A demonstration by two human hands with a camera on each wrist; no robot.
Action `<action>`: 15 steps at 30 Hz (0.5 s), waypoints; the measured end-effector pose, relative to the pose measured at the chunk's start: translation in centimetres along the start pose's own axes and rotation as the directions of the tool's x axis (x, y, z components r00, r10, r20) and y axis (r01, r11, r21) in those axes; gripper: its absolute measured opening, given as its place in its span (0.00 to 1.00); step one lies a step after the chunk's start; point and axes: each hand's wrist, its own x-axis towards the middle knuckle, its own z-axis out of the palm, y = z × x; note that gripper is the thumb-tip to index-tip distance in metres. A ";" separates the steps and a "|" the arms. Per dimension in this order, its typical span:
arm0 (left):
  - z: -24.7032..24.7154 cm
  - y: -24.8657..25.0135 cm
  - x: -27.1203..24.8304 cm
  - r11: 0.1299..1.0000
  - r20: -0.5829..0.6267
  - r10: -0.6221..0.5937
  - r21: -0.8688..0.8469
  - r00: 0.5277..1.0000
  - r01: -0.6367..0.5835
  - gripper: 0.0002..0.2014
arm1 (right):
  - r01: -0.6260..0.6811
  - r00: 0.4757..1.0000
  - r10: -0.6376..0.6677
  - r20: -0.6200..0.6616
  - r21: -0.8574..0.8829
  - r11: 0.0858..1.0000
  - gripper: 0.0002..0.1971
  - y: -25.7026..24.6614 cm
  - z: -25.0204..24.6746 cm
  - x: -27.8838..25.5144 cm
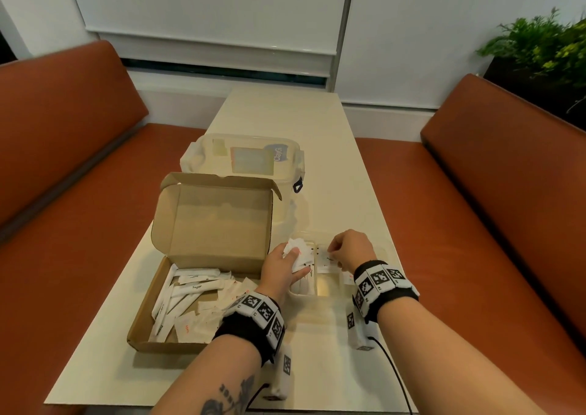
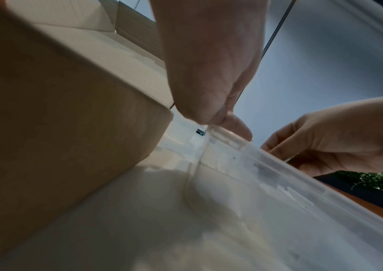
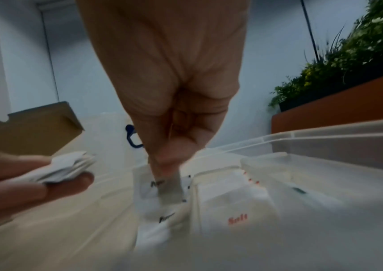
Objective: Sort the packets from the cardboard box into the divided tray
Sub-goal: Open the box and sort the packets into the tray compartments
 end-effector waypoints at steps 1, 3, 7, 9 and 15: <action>0.0 0.0 0.1 1.000 -0.010 0.001 0.026 1.000 0.000 0.20 | -0.001 1.000 0.002 0.022 -0.031 1.000 0.10 -0.1 0.2 0.0; 0.0 0.0 0.4 0.997 -0.024 -0.002 0.078 1.000 0.003 0.23 | -0.004 0.999 0.008 0.051 -0.090 0.996 0.11 -0.3 0.6 0.1; 0.0 0.1 0.3 0.999 -0.026 -0.038 0.028 0.999 0.038 0.19 | -0.005 0.996 0.020 0.086 -0.170 0.985 0.11 -0.5 1.2 0.3; 0.1 0.2 0.1 0.999 -0.027 -0.040 0.021 0.999 0.040 0.19 | -0.009 0.996 0.026 0.090 -0.184 0.983 0.11 -0.5 1.3 0.5; 0.3 0.3 -0.1 0.999 -0.010 -0.041 -0.012 0.999 0.041 0.19 | 0.003 0.995 0.019 0.094 -0.225 0.974 0.11 -0.6 1.4 0.7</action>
